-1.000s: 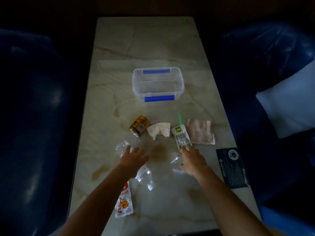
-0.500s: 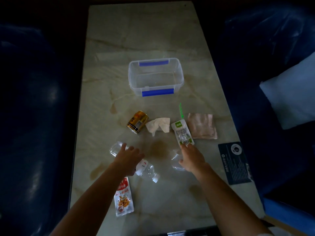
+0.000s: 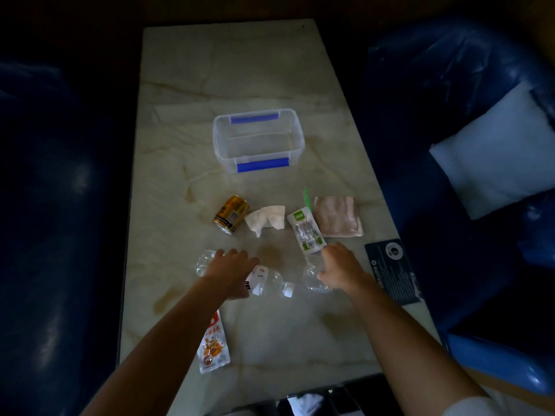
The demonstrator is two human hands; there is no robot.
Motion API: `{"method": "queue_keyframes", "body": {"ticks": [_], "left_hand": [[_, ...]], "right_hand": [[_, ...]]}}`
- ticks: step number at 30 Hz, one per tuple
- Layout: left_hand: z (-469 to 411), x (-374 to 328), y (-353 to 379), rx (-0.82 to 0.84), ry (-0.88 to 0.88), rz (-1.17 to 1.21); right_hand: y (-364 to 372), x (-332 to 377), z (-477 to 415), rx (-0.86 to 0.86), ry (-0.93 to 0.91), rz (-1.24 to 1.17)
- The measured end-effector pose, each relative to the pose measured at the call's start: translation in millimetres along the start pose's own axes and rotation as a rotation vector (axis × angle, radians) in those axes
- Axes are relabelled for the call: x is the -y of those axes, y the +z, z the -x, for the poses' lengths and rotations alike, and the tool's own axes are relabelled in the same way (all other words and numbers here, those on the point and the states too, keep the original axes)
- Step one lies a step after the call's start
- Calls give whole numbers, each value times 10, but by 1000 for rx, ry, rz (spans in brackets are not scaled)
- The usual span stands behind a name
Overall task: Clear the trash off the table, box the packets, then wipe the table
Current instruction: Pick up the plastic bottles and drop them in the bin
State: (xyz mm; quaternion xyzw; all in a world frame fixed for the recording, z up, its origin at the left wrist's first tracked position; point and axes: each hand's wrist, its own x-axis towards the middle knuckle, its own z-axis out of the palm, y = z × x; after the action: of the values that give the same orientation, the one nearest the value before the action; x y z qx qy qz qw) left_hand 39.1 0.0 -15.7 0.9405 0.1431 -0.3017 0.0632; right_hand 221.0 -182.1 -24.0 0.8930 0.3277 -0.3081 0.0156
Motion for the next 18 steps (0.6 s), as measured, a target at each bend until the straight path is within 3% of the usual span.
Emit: {"method": "queue_keyframes", "body": {"ticks": [9,18], "left_hand": [[-102,-552,-231,-5,80,-64],[-228,-1540,-431,3,188,-145]], "right_hand": [[-90,-561,427,-32,108,-24],[-8,-1486,1059,-90,212,-142]]}}
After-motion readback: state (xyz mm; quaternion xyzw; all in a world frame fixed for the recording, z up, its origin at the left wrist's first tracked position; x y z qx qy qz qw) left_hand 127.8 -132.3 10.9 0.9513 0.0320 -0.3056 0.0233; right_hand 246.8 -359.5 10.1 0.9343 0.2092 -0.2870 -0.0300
